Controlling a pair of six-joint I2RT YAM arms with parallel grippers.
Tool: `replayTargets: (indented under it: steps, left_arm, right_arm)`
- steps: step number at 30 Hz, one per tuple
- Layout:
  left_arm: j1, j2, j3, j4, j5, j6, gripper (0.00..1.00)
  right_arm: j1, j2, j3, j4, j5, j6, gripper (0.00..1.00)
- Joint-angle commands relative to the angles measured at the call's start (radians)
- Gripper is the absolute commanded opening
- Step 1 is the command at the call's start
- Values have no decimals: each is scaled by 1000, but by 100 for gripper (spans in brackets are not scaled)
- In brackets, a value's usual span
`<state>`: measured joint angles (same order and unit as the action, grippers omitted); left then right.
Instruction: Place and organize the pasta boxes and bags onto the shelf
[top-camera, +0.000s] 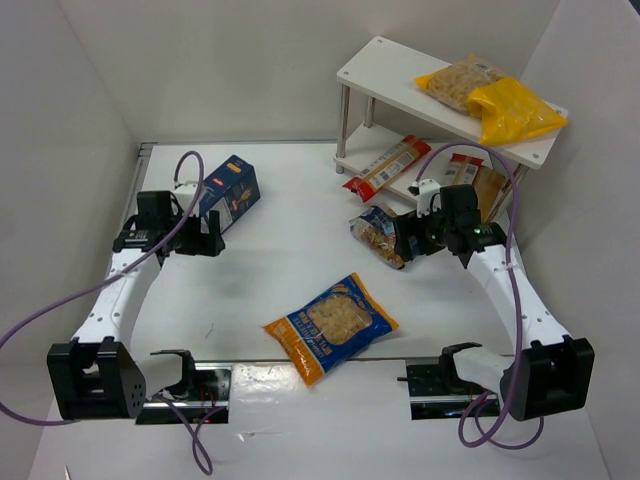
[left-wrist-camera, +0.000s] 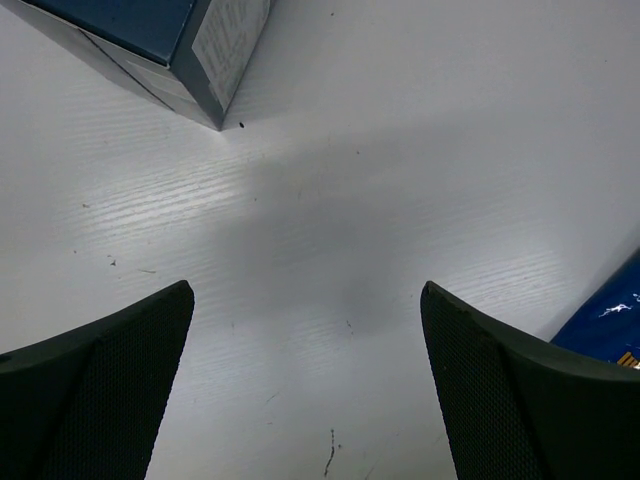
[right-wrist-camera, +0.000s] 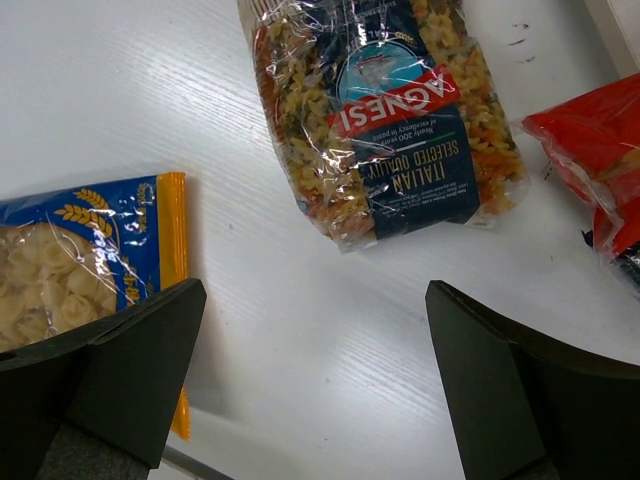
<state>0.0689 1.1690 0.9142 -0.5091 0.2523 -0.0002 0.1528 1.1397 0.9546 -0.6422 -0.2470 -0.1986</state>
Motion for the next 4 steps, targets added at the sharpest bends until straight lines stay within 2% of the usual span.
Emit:
replayTargets:
  steps: [1,4]
  left_arm:
    - [5,-54,28,15,36,29,100]
    - [5,-94,17,15,27,29,100]
  right_arm:
    - [4,-29,23,35,0,11,100]
    - [4,-18,23,12,-21,-7,100]
